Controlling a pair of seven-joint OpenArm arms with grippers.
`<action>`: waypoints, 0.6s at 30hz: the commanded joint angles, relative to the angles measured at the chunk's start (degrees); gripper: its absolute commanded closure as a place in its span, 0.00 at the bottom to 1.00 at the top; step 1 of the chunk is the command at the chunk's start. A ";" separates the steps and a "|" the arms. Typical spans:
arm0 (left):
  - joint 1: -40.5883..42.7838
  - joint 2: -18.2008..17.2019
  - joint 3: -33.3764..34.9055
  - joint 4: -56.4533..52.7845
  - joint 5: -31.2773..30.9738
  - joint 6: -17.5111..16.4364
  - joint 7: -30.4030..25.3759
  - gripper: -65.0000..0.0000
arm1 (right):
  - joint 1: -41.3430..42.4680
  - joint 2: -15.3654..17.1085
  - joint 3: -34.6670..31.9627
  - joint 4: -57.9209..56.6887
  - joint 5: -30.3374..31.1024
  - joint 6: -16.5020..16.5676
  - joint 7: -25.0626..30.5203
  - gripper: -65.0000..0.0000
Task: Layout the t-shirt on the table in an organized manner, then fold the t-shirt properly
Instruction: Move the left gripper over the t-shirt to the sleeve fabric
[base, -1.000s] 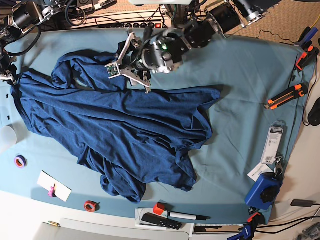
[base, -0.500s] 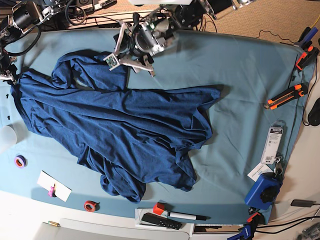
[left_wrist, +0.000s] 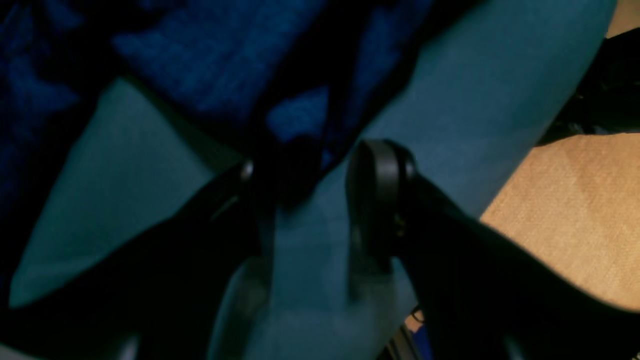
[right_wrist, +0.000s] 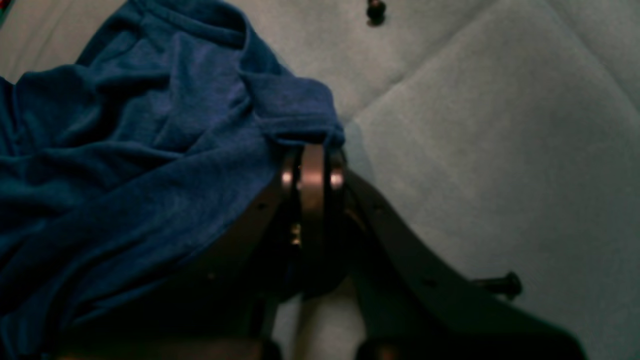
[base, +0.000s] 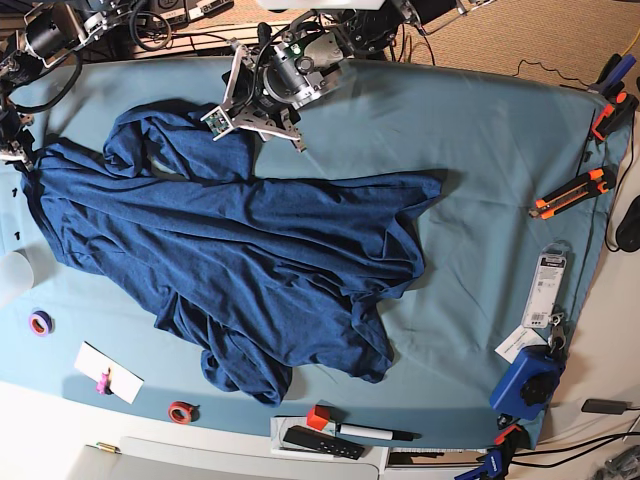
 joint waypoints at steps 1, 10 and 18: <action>-0.17 1.44 0.26 0.76 0.96 0.20 -1.27 0.62 | 0.48 1.70 0.15 0.87 0.85 0.42 1.09 0.98; -0.15 1.38 0.26 0.33 5.55 0.17 -1.99 0.62 | 0.48 1.73 0.15 0.87 0.81 0.42 1.09 0.98; -0.15 1.38 0.26 -2.03 8.26 -2.47 -3.19 1.00 | 0.48 1.73 0.15 0.87 0.83 0.42 1.14 0.98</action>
